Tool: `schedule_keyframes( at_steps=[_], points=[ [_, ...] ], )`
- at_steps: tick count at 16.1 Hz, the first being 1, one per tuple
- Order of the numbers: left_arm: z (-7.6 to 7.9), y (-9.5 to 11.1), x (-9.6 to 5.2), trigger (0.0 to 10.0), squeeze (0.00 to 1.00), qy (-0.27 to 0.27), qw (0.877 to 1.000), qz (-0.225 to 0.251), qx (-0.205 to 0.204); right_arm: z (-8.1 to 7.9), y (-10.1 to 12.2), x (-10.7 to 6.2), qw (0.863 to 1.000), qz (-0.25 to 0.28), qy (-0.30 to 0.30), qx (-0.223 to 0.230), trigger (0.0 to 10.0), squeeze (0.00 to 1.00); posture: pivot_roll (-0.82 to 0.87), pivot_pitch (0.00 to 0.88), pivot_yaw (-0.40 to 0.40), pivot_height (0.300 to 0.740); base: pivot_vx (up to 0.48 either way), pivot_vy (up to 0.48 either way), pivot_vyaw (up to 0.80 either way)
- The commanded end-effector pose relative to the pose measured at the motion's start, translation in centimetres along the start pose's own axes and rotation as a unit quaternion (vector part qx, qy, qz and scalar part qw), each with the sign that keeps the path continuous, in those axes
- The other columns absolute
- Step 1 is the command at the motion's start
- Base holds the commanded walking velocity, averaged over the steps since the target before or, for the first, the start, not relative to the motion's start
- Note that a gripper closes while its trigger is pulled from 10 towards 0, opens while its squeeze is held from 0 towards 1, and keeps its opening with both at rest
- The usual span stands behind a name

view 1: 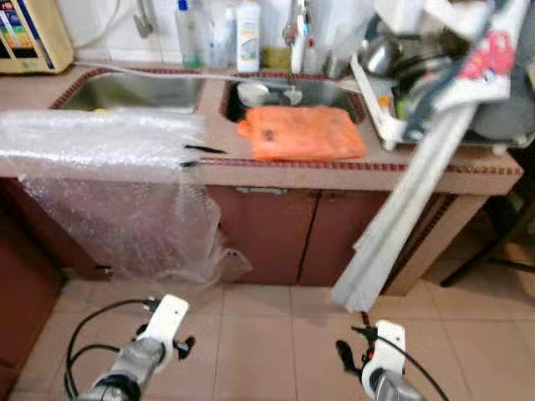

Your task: Kitchen organization

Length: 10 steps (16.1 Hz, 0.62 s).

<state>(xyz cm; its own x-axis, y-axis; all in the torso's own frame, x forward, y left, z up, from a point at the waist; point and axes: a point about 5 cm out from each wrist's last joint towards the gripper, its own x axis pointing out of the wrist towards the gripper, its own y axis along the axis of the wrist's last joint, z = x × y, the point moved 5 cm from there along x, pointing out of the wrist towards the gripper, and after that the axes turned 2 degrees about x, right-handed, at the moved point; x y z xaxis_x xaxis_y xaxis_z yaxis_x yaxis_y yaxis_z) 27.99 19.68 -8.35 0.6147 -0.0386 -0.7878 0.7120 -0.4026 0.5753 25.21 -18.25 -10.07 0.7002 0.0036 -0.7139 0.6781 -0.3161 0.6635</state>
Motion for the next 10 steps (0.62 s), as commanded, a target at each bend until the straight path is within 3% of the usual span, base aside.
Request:
schedule_keyframes(
  at_steps=[1, 6, 10],
  points=[
    [1.02, 0.15, 0.15, 10.0, 0.0, -0.011, 1.0, 0.0, -0.003, 1.17, 0.17, -0.15, 1.0, 0.0, -0.014, 0.006, 10.0, 0.0, -0.02, 0.047, -0.005, 0.74, 0.0, 0.0, 0.0],
    [0.41, -0.53, 0.04, 10.0, 0.0, 0.002, 1.0, -0.011, -0.003, 1.44, 0.01, -0.18, 1.0, -0.005, -0.023, 0.003, 10.0, 0.0, -0.02, 0.043, 0.0, 0.74, 0.0, 0.0, 0.0],
    [0.24, -0.77, 0.02, 10.0, 0.0, 0.008, 1.0, -0.017, -0.005, 1.36, -0.09, -0.17, 1.0, -0.008, -0.024, 0.003, 10.0, 0.0, -0.02, 0.04, 0.002, 0.74, 0.0, 0.0, -0.75]
  ],
)
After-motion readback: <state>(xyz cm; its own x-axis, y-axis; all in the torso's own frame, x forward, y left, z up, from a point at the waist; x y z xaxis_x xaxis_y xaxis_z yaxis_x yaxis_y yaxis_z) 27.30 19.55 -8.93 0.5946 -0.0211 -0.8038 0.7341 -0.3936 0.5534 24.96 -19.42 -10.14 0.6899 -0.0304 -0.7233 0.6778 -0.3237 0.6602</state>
